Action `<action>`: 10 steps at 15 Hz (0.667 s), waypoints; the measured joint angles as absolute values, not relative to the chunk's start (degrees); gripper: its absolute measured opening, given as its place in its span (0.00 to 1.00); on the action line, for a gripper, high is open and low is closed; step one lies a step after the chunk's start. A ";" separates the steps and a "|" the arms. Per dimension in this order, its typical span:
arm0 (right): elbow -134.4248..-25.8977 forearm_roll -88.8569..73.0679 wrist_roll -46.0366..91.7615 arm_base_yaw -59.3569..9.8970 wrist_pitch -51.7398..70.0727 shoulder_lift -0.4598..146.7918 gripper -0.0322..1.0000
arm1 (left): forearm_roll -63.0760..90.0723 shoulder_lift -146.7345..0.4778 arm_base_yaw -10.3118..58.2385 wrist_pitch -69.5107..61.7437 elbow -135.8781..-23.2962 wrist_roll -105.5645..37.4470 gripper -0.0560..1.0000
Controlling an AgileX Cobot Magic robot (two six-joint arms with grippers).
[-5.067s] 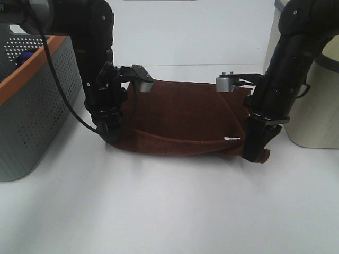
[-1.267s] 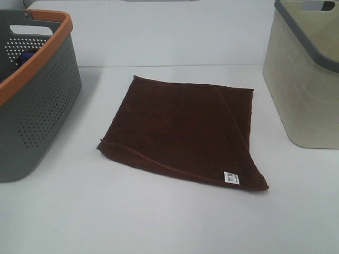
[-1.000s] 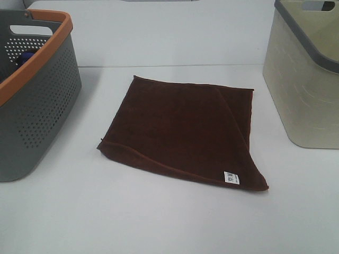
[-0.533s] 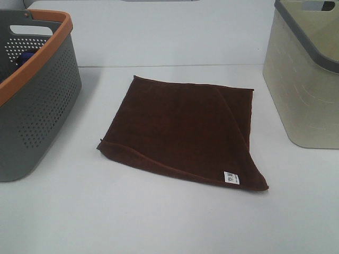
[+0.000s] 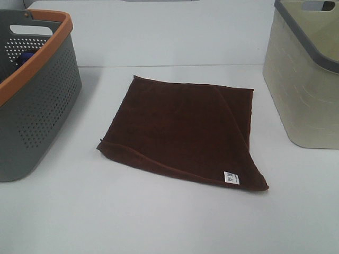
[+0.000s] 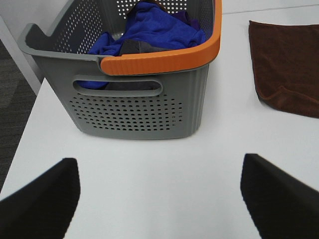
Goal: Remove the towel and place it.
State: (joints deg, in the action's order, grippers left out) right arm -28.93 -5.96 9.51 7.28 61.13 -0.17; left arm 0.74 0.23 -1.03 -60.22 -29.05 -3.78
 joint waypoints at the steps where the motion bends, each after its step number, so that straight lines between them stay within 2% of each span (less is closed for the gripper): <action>1: -28.93 -5.96 9.51 7.28 61.13 -0.17 0.96 | 0.74 0.23 -1.03 -60.22 -29.05 -3.78 0.84; 10: -28.93 -5.96 9.51 7.28 60.85 -0.17 0.96 | 0.74 0.23 -1.20 -60.22 -29.05 -3.78 0.84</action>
